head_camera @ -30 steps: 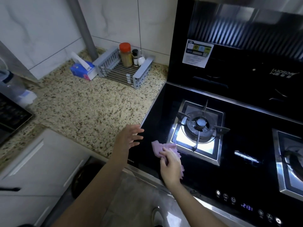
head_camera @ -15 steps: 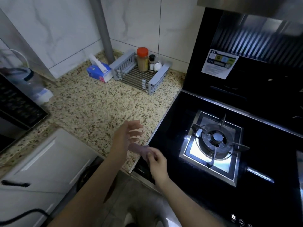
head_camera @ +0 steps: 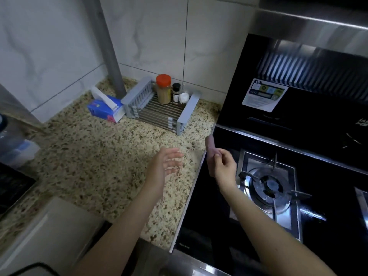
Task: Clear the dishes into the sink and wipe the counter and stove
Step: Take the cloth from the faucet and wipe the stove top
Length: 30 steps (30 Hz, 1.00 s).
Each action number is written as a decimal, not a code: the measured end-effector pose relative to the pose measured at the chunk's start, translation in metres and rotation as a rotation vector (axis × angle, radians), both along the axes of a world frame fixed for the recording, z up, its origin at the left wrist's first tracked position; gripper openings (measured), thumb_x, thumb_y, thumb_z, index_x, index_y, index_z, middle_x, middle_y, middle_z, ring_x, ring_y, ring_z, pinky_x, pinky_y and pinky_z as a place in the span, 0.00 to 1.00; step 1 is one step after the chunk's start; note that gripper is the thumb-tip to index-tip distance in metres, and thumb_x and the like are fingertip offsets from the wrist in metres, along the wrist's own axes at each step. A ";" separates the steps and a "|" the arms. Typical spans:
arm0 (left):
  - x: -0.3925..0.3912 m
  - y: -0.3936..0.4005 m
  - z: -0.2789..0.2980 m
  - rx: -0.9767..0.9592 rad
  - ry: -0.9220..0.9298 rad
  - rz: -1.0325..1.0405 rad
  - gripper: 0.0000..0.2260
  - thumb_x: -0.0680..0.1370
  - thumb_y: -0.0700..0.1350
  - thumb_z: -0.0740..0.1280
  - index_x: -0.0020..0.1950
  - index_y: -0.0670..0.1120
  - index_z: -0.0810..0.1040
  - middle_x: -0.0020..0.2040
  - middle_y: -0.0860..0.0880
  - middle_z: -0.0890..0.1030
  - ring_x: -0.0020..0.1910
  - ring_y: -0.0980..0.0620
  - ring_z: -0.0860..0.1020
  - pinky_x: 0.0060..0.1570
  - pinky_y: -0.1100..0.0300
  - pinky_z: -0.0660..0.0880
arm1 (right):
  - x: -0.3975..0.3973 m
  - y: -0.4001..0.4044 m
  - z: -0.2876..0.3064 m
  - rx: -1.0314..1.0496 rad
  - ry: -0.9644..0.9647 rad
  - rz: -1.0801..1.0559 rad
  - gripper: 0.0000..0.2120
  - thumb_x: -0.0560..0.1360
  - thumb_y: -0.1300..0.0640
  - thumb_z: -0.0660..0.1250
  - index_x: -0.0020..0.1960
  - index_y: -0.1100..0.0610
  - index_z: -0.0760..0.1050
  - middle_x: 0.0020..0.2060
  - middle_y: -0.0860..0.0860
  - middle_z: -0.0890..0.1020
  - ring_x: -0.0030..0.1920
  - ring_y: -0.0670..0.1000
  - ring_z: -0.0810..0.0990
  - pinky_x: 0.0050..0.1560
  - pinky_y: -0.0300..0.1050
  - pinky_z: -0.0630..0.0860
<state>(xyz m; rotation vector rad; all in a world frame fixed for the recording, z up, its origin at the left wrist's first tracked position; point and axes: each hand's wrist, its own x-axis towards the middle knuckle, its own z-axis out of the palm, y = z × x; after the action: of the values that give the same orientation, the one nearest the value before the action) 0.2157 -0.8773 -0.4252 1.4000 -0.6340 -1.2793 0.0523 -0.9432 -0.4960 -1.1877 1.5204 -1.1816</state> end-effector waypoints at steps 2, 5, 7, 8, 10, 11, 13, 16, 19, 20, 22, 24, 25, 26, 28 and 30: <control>0.007 -0.012 -0.001 0.001 0.017 -0.027 0.17 0.81 0.50 0.52 0.52 0.45 0.79 0.46 0.48 0.83 0.38 0.52 0.79 0.42 0.58 0.74 | -0.005 -0.022 0.003 -0.027 0.070 -0.072 0.08 0.78 0.61 0.59 0.52 0.54 0.76 0.45 0.46 0.79 0.48 0.46 0.76 0.50 0.37 0.69; 0.016 -0.030 -0.007 0.014 0.019 -0.069 0.20 0.82 0.51 0.49 0.52 0.45 0.78 0.46 0.48 0.82 0.38 0.52 0.79 0.41 0.58 0.73 | -0.015 -0.052 0.003 -0.032 0.208 -0.143 0.09 0.79 0.59 0.59 0.54 0.53 0.76 0.45 0.46 0.79 0.47 0.47 0.76 0.44 0.36 0.67; 0.019 -0.040 -0.014 0.024 0.010 -0.091 0.20 0.82 0.51 0.49 0.53 0.45 0.78 0.47 0.48 0.82 0.39 0.52 0.78 0.40 0.60 0.74 | -0.020 -0.071 -0.002 -0.038 0.346 -0.141 0.09 0.78 0.58 0.58 0.54 0.51 0.76 0.45 0.48 0.80 0.46 0.50 0.77 0.42 0.40 0.68; 0.021 -0.043 -0.017 0.021 0.005 -0.105 0.20 0.82 0.52 0.49 0.55 0.44 0.78 0.47 0.48 0.82 0.39 0.52 0.79 0.39 0.61 0.75 | -0.023 -0.078 -0.005 -0.033 0.422 -0.115 0.09 0.78 0.57 0.58 0.54 0.51 0.75 0.47 0.50 0.81 0.47 0.53 0.78 0.42 0.42 0.69; 0.024 -0.049 -0.023 0.010 -0.010 -0.130 0.21 0.82 0.52 0.48 0.56 0.45 0.77 0.48 0.48 0.82 0.40 0.52 0.79 0.38 0.63 0.76 | -0.025 -0.091 -0.016 0.038 0.630 -0.004 0.11 0.79 0.58 0.57 0.57 0.53 0.74 0.52 0.53 0.81 0.51 0.57 0.78 0.45 0.45 0.71; 0.025 -0.053 -0.026 0.007 -0.020 -0.139 0.21 0.82 0.53 0.48 0.56 0.45 0.78 0.49 0.48 0.82 0.41 0.52 0.79 0.39 0.63 0.76 | -0.026 -0.095 -0.024 0.104 0.754 0.080 0.12 0.79 0.58 0.56 0.58 0.53 0.74 0.54 0.54 0.80 0.53 0.59 0.78 0.47 0.47 0.72; 0.027 -0.056 -0.028 -0.007 -0.036 -0.142 0.21 0.82 0.54 0.48 0.55 0.46 0.78 0.50 0.47 0.83 0.42 0.52 0.79 0.42 0.60 0.75 | -0.023 -0.094 -0.038 0.192 0.931 0.237 0.14 0.78 0.61 0.55 0.60 0.54 0.73 0.56 0.56 0.78 0.54 0.60 0.78 0.50 0.51 0.76; 0.027 -0.062 -0.030 -0.002 -0.051 -0.170 0.21 0.82 0.54 0.48 0.53 0.47 0.78 0.51 0.46 0.82 0.43 0.51 0.79 0.43 0.58 0.75 | -0.017 -0.082 -0.058 0.226 0.991 0.243 0.16 0.75 0.64 0.56 0.60 0.56 0.73 0.57 0.57 0.77 0.57 0.59 0.76 0.53 0.54 0.76; 0.023 -0.066 -0.030 0.001 -0.054 -0.198 0.21 0.82 0.53 0.48 0.52 0.48 0.79 0.51 0.46 0.83 0.43 0.50 0.80 0.43 0.57 0.74 | -0.014 -0.067 -0.059 0.268 1.039 0.208 0.18 0.75 0.65 0.55 0.63 0.57 0.71 0.59 0.59 0.75 0.61 0.60 0.71 0.54 0.54 0.73; 0.020 -0.065 -0.029 -0.003 -0.047 -0.208 0.20 0.82 0.53 0.48 0.51 0.48 0.79 0.50 0.46 0.83 0.42 0.51 0.79 0.43 0.58 0.74 | -0.014 -0.060 -0.058 0.267 1.057 0.203 0.18 0.76 0.65 0.55 0.64 0.57 0.71 0.60 0.59 0.75 0.63 0.59 0.70 0.54 0.54 0.72; 0.012 -0.063 -0.026 -0.009 -0.035 -0.231 0.20 0.82 0.53 0.48 0.51 0.49 0.79 0.50 0.47 0.83 0.43 0.51 0.79 0.43 0.58 0.74 | -0.014 -0.044 -0.057 0.269 1.071 0.203 0.17 0.76 0.64 0.54 0.63 0.57 0.70 0.61 0.57 0.74 0.64 0.59 0.68 0.54 0.54 0.71; 0.005 -0.058 -0.026 -0.011 -0.033 -0.257 0.21 0.82 0.54 0.48 0.51 0.49 0.79 0.49 0.48 0.83 0.43 0.51 0.79 0.45 0.57 0.74 | -0.013 -0.026 -0.055 0.293 1.064 0.189 0.17 0.77 0.63 0.54 0.63 0.56 0.70 0.62 0.55 0.74 0.65 0.57 0.67 0.55 0.54 0.70; 0.002 -0.055 -0.027 -0.011 -0.029 -0.265 0.21 0.82 0.54 0.48 0.51 0.50 0.79 0.49 0.49 0.83 0.44 0.50 0.79 0.45 0.57 0.74 | -0.012 -0.017 -0.055 0.297 1.066 0.182 0.17 0.77 0.63 0.54 0.63 0.55 0.70 0.62 0.53 0.73 0.65 0.57 0.67 0.57 0.54 0.69; -0.002 -0.051 -0.026 -0.010 -0.021 -0.275 0.20 0.82 0.54 0.48 0.50 0.49 0.79 0.48 0.49 0.83 0.43 0.50 0.79 0.44 0.58 0.74 | -0.013 -0.006 -0.055 0.288 1.071 0.183 0.17 0.77 0.62 0.54 0.63 0.55 0.70 0.62 0.52 0.73 0.64 0.57 0.67 0.57 0.54 0.68; -0.010 -0.044 -0.023 -0.009 -0.007 -0.295 0.20 0.82 0.53 0.48 0.50 0.49 0.79 0.48 0.49 0.83 0.42 0.51 0.79 0.44 0.57 0.73 | -0.014 0.015 -0.056 0.240 1.086 0.205 0.17 0.76 0.62 0.55 0.63 0.55 0.70 0.62 0.52 0.74 0.63 0.56 0.69 0.55 0.51 0.68; -0.019 -0.037 -0.019 -0.017 0.000 -0.318 0.21 0.82 0.53 0.47 0.50 0.49 0.78 0.48 0.48 0.82 0.42 0.51 0.78 0.44 0.58 0.73 | -0.017 0.034 -0.059 0.212 1.085 0.224 0.17 0.77 0.62 0.54 0.63 0.54 0.71 0.62 0.51 0.74 0.63 0.56 0.69 0.56 0.49 0.68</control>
<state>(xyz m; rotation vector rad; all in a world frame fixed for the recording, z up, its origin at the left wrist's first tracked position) 0.1971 -0.9146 -0.4445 1.3200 -0.8916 -1.5178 0.0351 -0.9092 -0.5546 -1.9195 2.1023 -0.1407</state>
